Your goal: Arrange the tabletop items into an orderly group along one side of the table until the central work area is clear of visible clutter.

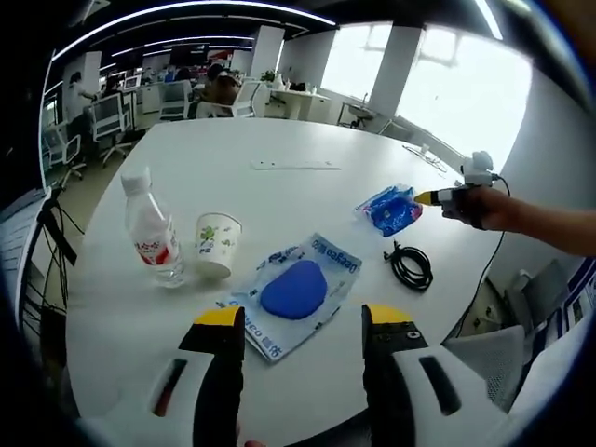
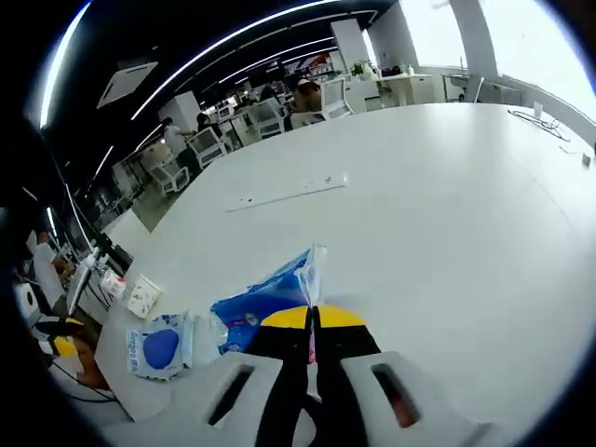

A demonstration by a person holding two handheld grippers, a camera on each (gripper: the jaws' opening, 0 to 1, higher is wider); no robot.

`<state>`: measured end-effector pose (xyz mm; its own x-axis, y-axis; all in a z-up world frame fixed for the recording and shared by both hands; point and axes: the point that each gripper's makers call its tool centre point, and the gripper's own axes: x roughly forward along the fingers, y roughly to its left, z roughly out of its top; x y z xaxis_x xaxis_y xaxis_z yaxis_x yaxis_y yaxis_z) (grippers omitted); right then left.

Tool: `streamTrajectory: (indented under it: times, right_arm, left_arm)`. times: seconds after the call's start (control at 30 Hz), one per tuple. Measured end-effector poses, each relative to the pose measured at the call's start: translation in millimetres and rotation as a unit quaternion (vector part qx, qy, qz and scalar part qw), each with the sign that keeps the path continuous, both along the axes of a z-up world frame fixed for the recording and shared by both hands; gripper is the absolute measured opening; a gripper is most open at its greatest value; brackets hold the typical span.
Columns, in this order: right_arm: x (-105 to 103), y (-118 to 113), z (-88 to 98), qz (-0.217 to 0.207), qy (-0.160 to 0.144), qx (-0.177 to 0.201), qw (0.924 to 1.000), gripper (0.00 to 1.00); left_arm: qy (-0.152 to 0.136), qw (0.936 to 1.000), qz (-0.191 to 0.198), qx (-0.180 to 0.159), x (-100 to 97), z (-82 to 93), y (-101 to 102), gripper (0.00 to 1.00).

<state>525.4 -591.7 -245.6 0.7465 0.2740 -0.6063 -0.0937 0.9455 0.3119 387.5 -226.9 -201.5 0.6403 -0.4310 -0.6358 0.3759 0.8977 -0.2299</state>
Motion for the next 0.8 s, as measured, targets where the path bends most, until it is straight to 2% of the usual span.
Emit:
streamTrajectory:
  times: [0.5, 0.8]
  right_arm:
    - [-10.0, -19.8, -26.0, -0.031, 0.032, 0.011, 0.9990, 0.00]
    - [-10.8, -19.3, -30.3, -0.039, 0.037, 0.017, 0.9984, 0.00]
  left_arm:
    - [0.008, 0.9999, 0.010, 0.000, -3.5, -6.5, 3.8, 0.51]
    - [0.008, 0.9999, 0.013, -0.001, -3.9, -5.9, 4.6, 0.51]
